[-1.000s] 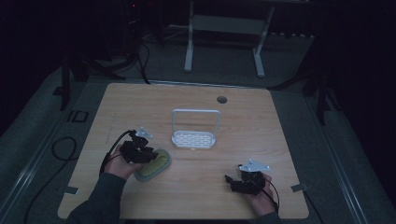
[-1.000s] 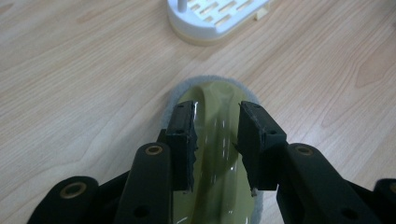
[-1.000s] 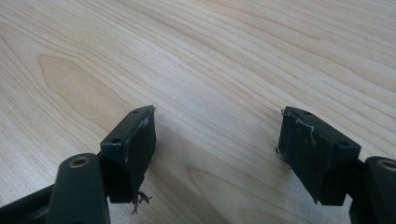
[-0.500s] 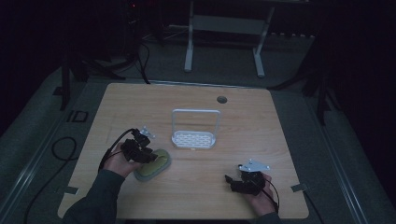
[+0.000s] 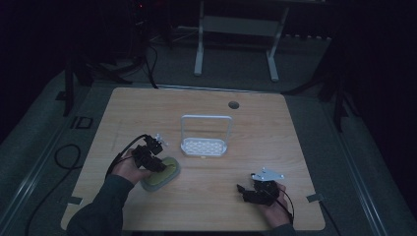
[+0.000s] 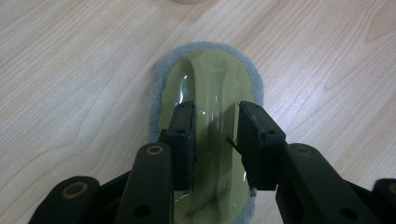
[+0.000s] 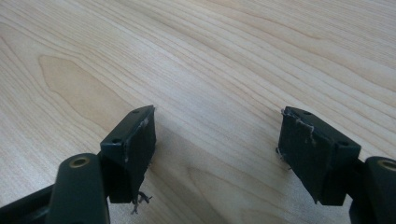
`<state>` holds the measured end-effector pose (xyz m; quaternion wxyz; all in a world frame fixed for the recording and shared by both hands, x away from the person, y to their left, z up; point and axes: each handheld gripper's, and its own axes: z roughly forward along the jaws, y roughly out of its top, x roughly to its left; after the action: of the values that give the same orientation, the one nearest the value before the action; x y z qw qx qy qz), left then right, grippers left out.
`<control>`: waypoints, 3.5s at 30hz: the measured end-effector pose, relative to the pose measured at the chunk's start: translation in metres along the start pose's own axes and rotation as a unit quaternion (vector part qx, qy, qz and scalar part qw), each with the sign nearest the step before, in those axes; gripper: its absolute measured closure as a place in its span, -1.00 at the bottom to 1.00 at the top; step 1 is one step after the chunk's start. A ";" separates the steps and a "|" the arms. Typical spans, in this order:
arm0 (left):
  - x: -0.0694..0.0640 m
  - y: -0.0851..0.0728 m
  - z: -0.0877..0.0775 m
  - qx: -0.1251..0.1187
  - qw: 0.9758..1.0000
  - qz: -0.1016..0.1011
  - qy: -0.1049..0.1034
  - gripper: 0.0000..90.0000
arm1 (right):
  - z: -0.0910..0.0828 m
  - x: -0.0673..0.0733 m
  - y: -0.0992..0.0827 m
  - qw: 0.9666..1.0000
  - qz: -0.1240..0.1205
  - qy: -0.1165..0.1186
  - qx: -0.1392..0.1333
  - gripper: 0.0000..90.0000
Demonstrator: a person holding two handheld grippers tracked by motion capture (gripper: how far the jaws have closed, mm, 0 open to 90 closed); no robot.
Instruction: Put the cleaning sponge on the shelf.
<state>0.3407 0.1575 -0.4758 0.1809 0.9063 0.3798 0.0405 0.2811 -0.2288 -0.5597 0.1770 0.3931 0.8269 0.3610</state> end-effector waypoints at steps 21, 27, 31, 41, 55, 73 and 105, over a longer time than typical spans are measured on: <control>0.001 0.016 0.003 0.059 0.998 0.013 0.000 0.50 | 0.000 0.000 0.000 1.000 0.000 0.000 0.000 -0.40; 0.000 0.018 0.005 0.068 0.998 0.019 0.000 0.49 | 0.000 0.000 0.000 1.000 0.000 0.000 0.000 -0.40; 0.000 0.022 0.006 0.082 0.996 0.023 0.002 0.50 | 0.000 0.000 0.000 1.000 0.000 0.000 0.000 -0.40; 0.000 0.030 0.008 0.111 0.993 0.035 -0.001 0.53 | 0.000 0.000 0.000 1.000 0.000 0.000 0.000 -0.40; 0.001 0.033 0.013 0.141 0.989 0.045 -0.008 0.54 | 0.000 0.000 0.000 1.000 0.000 0.000 0.000 -0.40; -0.001 0.035 0.012 0.152 0.987 0.057 0.009 0.59 | 0.000 0.000 0.000 1.000 0.000 0.000 0.000 -0.40; -0.017 0.053 -0.005 0.119 0.984 0.132 0.020 0.59 | 0.000 0.000 0.000 1.000 0.000 0.000 0.000 -0.40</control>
<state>0.3638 0.1129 -0.4512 0.0574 0.9625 0.2626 0.0371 0.2811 -0.2288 -0.5597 0.1769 0.3931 0.8269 0.3610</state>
